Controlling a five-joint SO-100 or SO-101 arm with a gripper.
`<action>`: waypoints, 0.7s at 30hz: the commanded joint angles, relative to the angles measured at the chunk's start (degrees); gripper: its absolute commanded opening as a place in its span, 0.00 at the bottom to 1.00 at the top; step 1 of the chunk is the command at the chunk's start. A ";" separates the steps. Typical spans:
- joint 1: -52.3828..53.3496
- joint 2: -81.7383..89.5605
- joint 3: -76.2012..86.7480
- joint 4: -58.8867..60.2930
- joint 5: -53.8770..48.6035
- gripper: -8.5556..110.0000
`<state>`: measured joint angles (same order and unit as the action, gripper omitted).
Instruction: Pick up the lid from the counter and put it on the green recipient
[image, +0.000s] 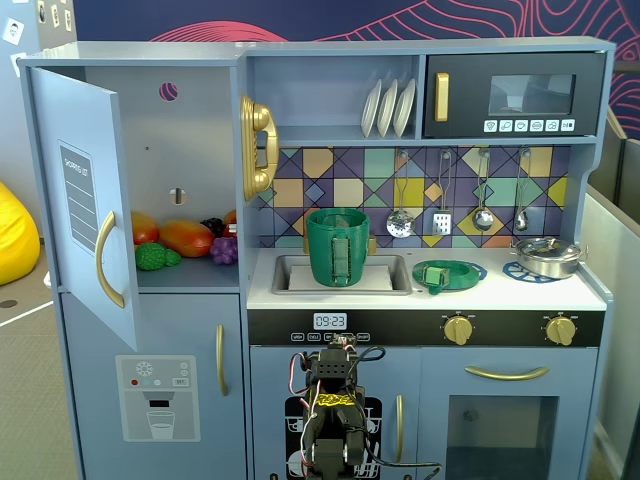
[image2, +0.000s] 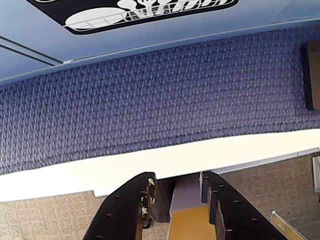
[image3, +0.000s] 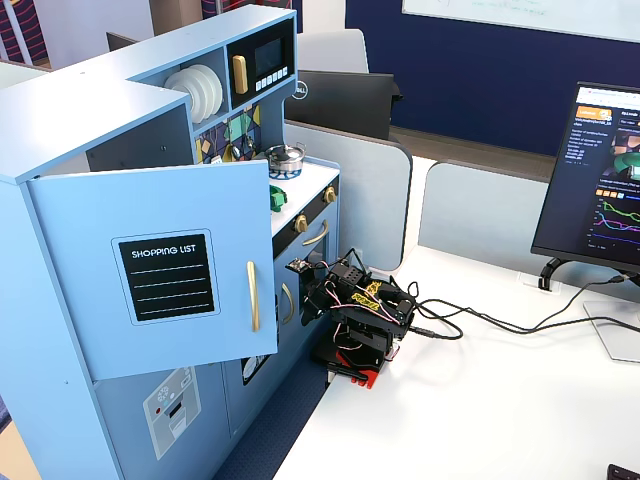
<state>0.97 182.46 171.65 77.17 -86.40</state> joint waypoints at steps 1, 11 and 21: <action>3.78 -0.26 0.18 10.55 -0.35 0.07; 3.69 -0.26 0.18 10.55 -0.26 0.07; 11.43 -3.87 -10.11 -14.50 -4.66 0.12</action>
<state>9.14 181.93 170.33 74.18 -88.95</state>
